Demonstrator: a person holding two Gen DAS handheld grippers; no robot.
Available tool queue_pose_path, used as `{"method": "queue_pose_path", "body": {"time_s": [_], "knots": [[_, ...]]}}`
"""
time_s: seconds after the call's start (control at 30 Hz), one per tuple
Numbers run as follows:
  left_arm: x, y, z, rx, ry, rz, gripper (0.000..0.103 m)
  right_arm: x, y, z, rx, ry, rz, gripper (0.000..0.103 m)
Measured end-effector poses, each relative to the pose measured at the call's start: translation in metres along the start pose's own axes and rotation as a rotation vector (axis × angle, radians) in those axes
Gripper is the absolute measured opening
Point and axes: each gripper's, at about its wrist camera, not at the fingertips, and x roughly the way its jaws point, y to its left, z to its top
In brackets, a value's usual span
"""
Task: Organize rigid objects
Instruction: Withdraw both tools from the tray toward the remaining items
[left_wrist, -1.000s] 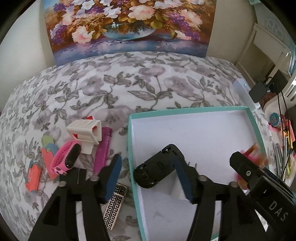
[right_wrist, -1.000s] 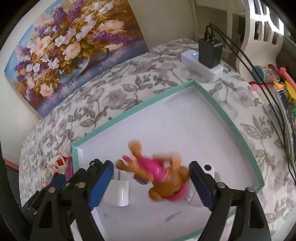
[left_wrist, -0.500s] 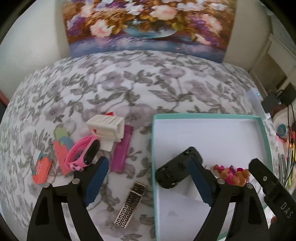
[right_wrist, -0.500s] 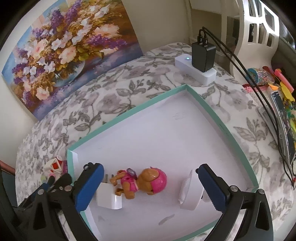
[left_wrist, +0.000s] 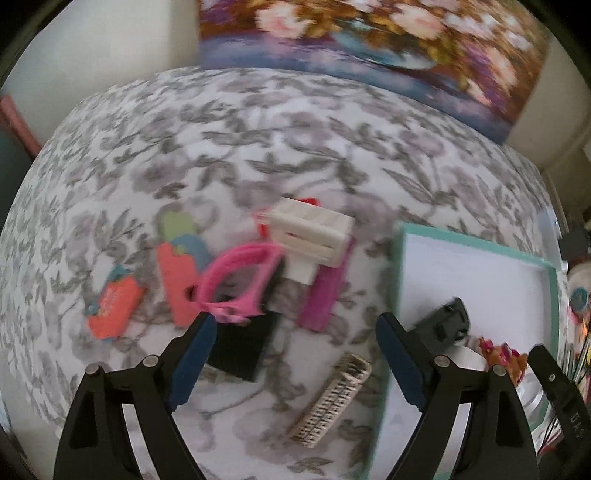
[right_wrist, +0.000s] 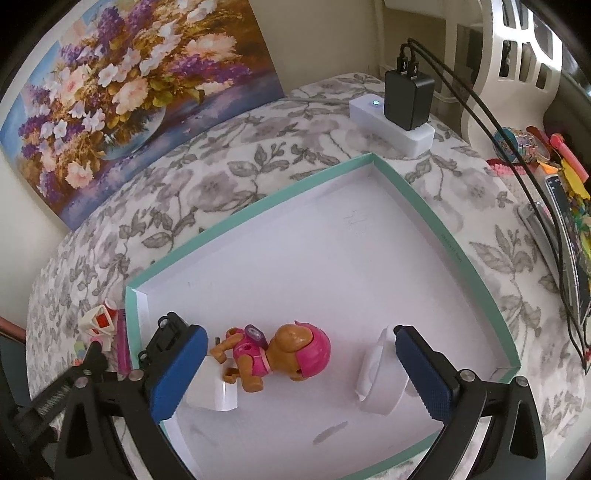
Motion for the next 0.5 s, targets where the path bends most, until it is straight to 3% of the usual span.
{"method": "queue_pose_path", "body": {"time_s": [0.27,0.5], "knots": [[-0.023,0.046,0.009,-0.067,-0.038,0.05,0.089,-0.016,0.018,-0.001,-0.053,-0.038,0.013,0.103],[-0.051,0.079,0.011,-0.115,-0.099,0.084,0.089,-0.039,0.062,-0.015,-0.17,-0.089,0.052,0.103]]}}
